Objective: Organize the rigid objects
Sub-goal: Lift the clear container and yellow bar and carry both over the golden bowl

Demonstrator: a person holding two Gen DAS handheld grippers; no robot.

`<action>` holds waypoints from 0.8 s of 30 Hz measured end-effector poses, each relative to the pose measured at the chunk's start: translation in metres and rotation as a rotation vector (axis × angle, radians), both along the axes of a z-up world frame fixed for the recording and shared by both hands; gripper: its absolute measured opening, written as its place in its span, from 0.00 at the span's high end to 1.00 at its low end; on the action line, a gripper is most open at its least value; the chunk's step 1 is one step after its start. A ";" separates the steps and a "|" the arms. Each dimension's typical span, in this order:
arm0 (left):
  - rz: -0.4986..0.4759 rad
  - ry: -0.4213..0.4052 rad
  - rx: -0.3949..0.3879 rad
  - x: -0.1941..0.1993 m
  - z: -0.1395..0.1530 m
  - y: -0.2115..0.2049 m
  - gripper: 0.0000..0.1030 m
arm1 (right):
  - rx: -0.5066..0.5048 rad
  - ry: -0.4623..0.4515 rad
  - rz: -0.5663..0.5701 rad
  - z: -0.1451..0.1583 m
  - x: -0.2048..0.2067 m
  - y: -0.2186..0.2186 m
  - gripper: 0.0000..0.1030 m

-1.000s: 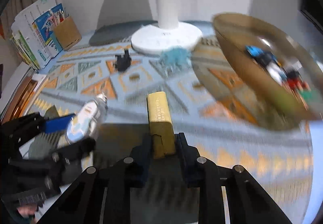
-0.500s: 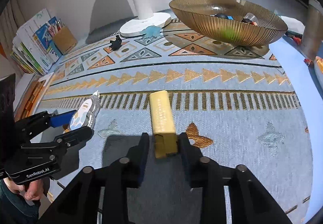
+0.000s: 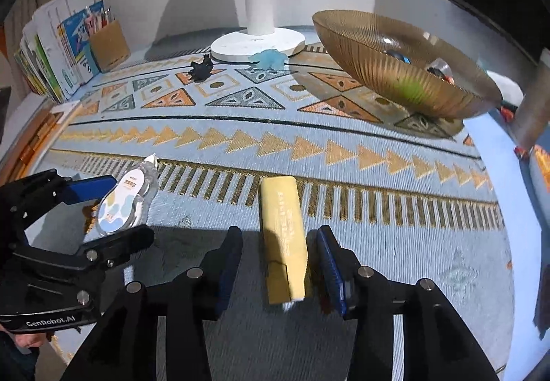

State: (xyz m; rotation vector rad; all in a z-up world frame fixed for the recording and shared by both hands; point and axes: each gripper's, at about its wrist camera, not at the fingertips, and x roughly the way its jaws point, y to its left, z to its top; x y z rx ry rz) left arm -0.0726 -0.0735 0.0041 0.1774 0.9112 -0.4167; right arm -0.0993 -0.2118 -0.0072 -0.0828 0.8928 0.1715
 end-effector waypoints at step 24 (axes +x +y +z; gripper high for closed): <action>0.014 -0.037 -0.026 0.017 0.017 -0.034 0.55 | 0.080 -0.078 0.007 0.012 -0.007 -0.021 0.77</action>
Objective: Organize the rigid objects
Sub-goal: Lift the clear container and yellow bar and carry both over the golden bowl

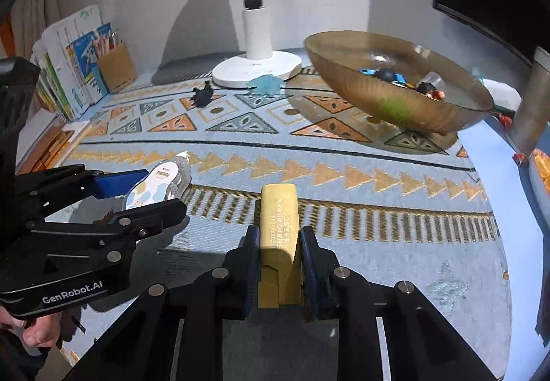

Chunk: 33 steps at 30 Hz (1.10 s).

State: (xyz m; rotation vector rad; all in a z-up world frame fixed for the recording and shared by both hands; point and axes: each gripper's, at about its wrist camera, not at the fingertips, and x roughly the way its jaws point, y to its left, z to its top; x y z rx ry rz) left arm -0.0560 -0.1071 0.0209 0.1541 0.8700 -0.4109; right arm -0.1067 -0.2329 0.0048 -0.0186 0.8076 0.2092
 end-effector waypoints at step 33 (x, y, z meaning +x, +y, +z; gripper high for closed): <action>-0.061 -0.191 -0.007 0.021 0.080 -0.047 0.55 | 0.213 -0.158 -0.109 0.084 0.000 -0.090 0.77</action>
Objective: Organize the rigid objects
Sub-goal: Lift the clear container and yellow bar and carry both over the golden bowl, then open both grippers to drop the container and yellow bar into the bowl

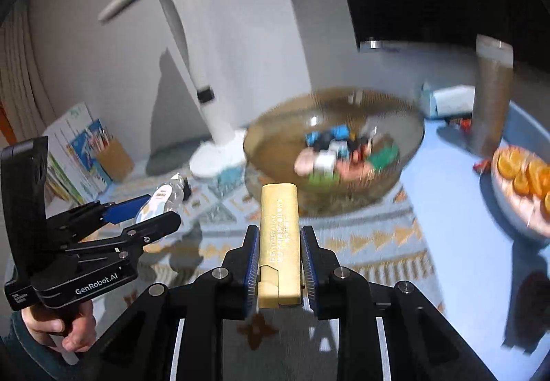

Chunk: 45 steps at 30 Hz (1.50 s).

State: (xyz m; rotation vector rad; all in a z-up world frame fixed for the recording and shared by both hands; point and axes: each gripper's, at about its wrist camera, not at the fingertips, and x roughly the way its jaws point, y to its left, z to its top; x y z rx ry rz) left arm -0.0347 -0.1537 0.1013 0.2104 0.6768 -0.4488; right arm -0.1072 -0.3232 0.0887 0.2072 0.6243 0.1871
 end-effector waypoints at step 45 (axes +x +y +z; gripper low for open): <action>0.070 -0.040 -0.113 0.080 0.034 -0.009 0.10 | -0.051 -0.013 -0.191 0.039 0.087 -0.022 0.40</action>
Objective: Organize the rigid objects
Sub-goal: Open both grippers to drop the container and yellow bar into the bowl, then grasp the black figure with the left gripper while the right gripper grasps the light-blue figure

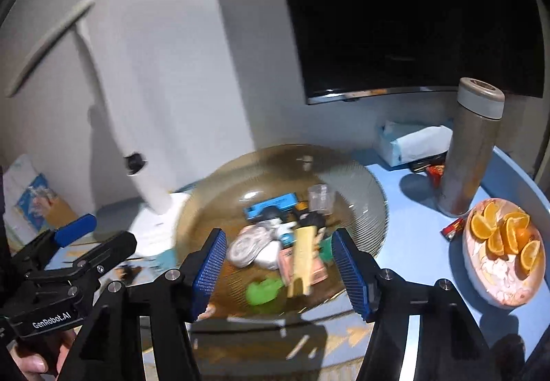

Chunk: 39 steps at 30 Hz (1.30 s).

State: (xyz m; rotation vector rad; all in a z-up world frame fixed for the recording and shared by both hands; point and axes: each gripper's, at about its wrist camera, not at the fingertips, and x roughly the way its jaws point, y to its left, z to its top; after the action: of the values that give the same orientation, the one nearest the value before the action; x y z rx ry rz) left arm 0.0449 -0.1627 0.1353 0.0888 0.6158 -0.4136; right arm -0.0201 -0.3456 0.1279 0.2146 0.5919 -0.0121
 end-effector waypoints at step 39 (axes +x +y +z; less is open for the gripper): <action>0.333 0.179 -0.004 -0.082 -0.119 0.151 0.05 | -0.150 0.096 0.143 -0.119 -0.065 0.094 0.15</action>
State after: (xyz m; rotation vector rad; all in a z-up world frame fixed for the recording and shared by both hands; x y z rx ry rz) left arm -0.0371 -0.0120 0.0164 -0.0550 0.7910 -0.1000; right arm -0.0855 -0.2519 0.0088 0.0260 0.6975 0.0721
